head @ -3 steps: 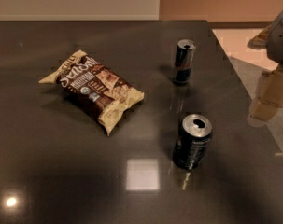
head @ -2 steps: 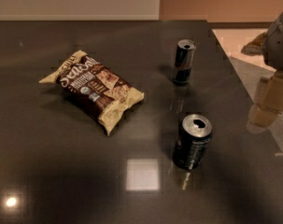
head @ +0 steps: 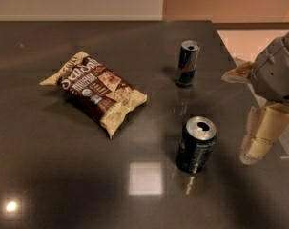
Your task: Pick pepsi can
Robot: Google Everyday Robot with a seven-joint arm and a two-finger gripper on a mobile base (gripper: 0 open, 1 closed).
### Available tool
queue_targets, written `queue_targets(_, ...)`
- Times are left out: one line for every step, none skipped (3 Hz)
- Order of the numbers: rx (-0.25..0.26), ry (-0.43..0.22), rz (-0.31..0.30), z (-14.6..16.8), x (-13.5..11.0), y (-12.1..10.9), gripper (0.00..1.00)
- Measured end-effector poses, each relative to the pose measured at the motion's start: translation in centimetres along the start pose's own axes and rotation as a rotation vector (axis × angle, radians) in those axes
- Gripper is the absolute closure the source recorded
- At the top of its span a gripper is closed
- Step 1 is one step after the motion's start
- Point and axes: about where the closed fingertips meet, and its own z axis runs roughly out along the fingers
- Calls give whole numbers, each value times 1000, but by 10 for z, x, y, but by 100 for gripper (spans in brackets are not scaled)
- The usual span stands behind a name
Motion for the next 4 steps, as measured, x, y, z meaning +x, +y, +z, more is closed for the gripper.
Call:
queue_targets(-47,-77,-40,17,-13,12,0)
queue_targets(-86,-135,-73,31,-26,22,0)
queue_targets(-112,-172,-97,42,-36,29,0)
queue_targets(-125,-193,-112,48,-41,32,0)
